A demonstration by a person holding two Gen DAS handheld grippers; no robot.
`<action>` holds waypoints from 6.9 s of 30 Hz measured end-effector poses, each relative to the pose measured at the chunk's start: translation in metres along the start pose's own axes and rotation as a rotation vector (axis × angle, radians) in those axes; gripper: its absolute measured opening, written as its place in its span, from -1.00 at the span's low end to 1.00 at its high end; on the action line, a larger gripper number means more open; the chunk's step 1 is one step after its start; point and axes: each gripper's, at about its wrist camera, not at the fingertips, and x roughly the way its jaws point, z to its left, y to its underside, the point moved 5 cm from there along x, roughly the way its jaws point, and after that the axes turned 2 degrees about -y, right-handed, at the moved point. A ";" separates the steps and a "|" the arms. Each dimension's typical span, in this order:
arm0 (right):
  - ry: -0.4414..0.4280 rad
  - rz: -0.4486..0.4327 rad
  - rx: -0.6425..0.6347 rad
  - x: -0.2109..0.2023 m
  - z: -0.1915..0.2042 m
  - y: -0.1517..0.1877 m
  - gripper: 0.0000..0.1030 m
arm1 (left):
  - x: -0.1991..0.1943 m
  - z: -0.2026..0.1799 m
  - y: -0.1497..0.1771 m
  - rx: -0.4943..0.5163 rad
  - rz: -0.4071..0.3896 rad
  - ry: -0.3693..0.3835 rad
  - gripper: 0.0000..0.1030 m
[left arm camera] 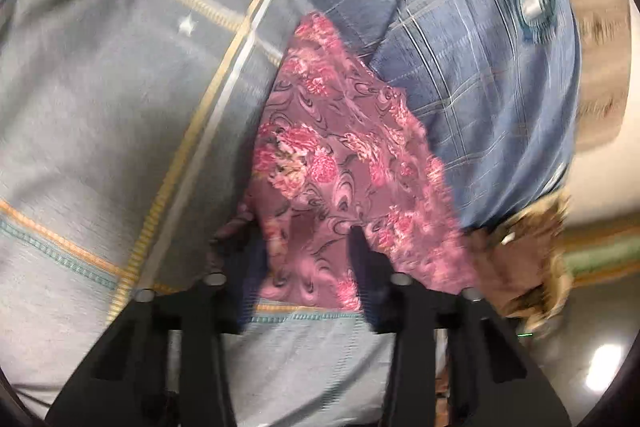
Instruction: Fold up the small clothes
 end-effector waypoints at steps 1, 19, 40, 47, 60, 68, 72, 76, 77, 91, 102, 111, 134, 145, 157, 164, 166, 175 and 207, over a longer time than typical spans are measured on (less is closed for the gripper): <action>0.015 -0.033 -0.019 -0.010 0.003 -0.005 -0.88 | 0.000 -0.001 0.001 0.035 -0.016 -0.058 -0.31; 0.108 -0.041 -0.174 0.004 0.056 0.004 -0.32 | -0.028 -0.047 0.001 0.217 -0.116 -0.084 0.17; 0.140 0.001 -0.227 0.091 0.046 0.027 0.04 | 0.074 -0.063 -0.015 0.371 -0.067 -0.258 0.30; 0.157 0.060 -0.342 0.105 0.071 0.035 0.89 | 0.070 -0.062 -0.016 0.356 -0.042 -0.235 0.30; 0.181 0.109 -0.741 0.128 0.219 0.123 0.89 | -0.003 0.014 -0.046 0.165 0.012 -0.070 0.31; 0.141 0.195 -1.045 0.179 0.298 0.202 0.89 | -0.029 0.058 -0.058 0.071 0.009 -0.023 0.31; 0.151 0.211 -1.043 0.203 0.310 0.207 0.86 | -0.031 0.061 -0.062 0.058 0.007 -0.015 0.31; 0.192 0.162 -1.067 0.214 0.318 0.199 0.68 | -0.031 0.063 -0.065 0.053 0.015 -0.013 0.31; 0.190 0.168 -1.057 0.217 0.317 0.196 0.40 | -0.028 0.062 -0.067 0.054 0.022 -0.015 0.31; 0.131 0.041 -1.006 0.195 0.314 0.171 -0.65 | 0.066 -0.016 -0.106 0.095 0.276 0.017 0.31; 0.045 0.029 -0.902 0.184 0.304 0.159 -0.65 | 0.087 -0.069 -0.097 0.310 0.264 -0.079 -0.83; -0.050 -0.081 -0.726 0.117 0.280 0.126 -0.70 | 0.048 -0.145 -0.075 0.348 0.169 -0.027 -0.83; -0.145 -0.133 -0.032 0.023 0.020 0.064 -0.49 | 0.231 -0.309 0.046 0.508 0.360 -0.286 -0.28; -0.259 -0.157 -0.033 0.014 0.022 0.048 -0.79 | 0.214 -0.317 0.058 0.582 0.336 -0.313 -0.93; -0.196 -0.244 0.140 -0.034 -0.047 0.028 -0.80 | 0.256 -0.362 0.094 0.578 0.368 -0.232 -0.91; -0.135 -0.151 0.176 -0.022 -0.061 0.033 -0.50 | 0.189 -0.360 0.072 0.521 0.374 -0.103 -0.41; -0.103 -0.220 0.147 -0.043 -0.061 0.020 -0.32 | 0.151 -0.354 0.053 0.522 0.291 -0.051 0.09; -0.138 -0.055 0.047 0.021 -0.034 -0.078 0.07 | 0.116 -0.229 -0.017 0.247 0.175 -0.081 0.26; -0.144 0.101 -0.228 0.042 0.028 -0.049 -0.54 | 0.115 -0.230 0.088 0.438 0.082 -0.114 0.23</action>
